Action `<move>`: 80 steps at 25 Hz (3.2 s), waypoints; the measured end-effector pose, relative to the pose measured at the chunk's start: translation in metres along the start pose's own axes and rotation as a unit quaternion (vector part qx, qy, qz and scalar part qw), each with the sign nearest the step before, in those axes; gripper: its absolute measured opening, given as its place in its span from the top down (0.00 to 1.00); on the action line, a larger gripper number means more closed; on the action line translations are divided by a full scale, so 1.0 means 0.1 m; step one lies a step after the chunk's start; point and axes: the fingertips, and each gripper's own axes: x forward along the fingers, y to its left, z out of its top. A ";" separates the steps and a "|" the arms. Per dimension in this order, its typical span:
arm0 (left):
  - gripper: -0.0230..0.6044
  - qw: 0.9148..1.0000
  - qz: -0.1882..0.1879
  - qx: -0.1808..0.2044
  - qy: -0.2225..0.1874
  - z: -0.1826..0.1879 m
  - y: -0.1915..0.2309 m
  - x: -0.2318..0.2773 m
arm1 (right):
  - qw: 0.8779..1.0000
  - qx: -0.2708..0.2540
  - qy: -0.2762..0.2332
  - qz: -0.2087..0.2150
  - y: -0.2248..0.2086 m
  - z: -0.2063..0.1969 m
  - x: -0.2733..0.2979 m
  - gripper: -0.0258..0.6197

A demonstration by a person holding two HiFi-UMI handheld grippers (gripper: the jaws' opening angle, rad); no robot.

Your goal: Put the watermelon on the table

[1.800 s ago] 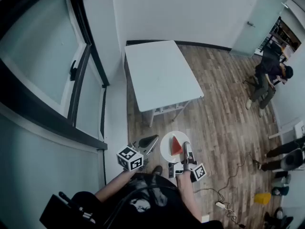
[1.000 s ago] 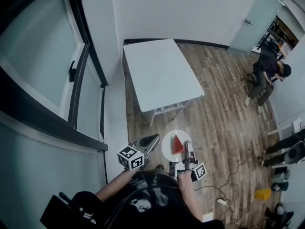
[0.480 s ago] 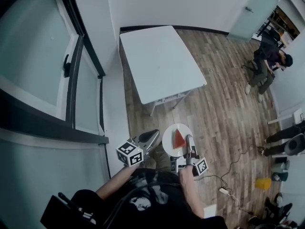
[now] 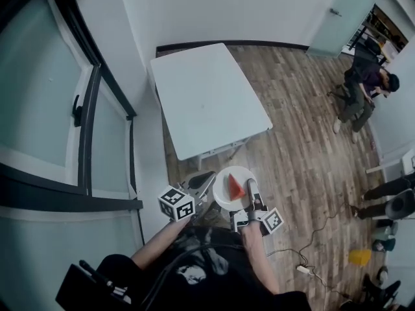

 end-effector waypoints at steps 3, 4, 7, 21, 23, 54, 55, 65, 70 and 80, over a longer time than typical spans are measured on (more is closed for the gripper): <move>0.96 1.000 0.008 0.009 -0.005 0.12 0.06 0.31 | 1.000 -0.014 0.008 0.003 0.02 0.29 0.26 0.88; 0.96 1.000 0.013 0.010 -0.004 0.15 0.09 0.39 | 1.000 -0.012 0.011 0.002 0.00 0.37 0.33 0.88; 0.96 1.000 0.029 0.006 -0.002 0.16 0.19 0.55 | 1.000 0.001 0.025 -0.003 -0.09 0.48 0.52 0.88; 0.96 0.998 0.051 -0.032 0.023 0.36 0.95 1.32 | 0.998 0.041 0.019 -0.054 -0.58 1.00 1.34 0.88; 0.96 0.998 0.055 -0.038 0.013 0.50 1.18 1.40 | 0.997 0.043 0.021 -0.053 -0.61 1.01 1.63 0.88; 0.96 0.988 0.155 -0.012 0.021 1.11 3.72 3.70 | 0.993 -0.019 0.079 -0.086 -1.89 2.15 5.04 0.88; 0.96 0.987 0.156 -0.006 0.024 1.12 3.81 3.80 | 0.993 -0.018 0.078 -0.087 -1.98 2.20 5.15 0.88; 0.96 0.982 0.178 -0.028 0.063 0.84 4.46 4.33 | 0.990 0.007 -0.004 -0.143 -3.05 2.59 5.97 0.88; 0.96 0.976 0.198 -0.038 0.082 0.72 4.85 4.49 | 0.988 -0.023 -0.019 -0.149 -3.30 2.62 6.35 0.88; 0.96 0.975 0.199 -0.071 0.072 0.79 4.98 4.53 | 0.887 -0.278 0.121 -0.349 -3.55 2.59 6.78 0.87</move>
